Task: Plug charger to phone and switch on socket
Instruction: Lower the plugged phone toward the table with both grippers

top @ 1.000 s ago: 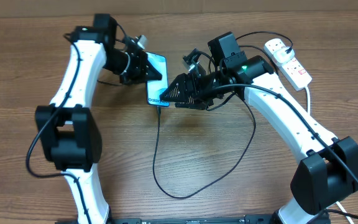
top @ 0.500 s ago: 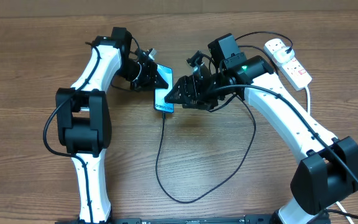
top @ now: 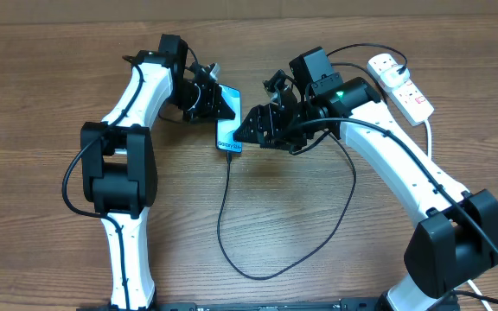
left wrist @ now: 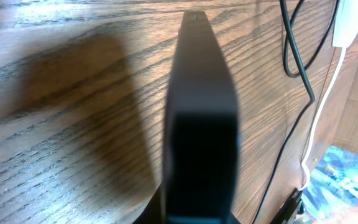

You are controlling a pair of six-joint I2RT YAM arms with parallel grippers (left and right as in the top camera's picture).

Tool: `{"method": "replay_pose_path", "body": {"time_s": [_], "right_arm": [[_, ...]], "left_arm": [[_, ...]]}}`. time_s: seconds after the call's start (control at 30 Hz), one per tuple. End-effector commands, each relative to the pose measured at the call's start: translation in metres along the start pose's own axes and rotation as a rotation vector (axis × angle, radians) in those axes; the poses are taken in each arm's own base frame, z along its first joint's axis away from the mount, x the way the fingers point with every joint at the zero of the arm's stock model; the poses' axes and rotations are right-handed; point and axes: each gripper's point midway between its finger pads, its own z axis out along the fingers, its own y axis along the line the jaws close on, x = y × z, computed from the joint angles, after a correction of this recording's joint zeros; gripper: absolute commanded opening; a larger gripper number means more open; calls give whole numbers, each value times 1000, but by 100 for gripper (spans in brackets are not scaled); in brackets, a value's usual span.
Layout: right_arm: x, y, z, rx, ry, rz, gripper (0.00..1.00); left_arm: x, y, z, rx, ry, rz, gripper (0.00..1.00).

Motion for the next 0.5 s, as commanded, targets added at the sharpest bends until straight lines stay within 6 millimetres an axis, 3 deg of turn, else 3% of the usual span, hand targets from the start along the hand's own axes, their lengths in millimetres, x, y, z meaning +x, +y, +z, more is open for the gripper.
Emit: {"method": "replay_pose_path", "body": {"time_s": [0.0, 0.47], "right_arm": [[-6, 4, -5, -1, -24, 3, 75], [-6, 4, -5, -3, -23, 3, 75]], "left_arm": [[1, -4, 4, 15, 9, -29, 5], [23, 2, 17, 2, 77, -185, 4]]}}
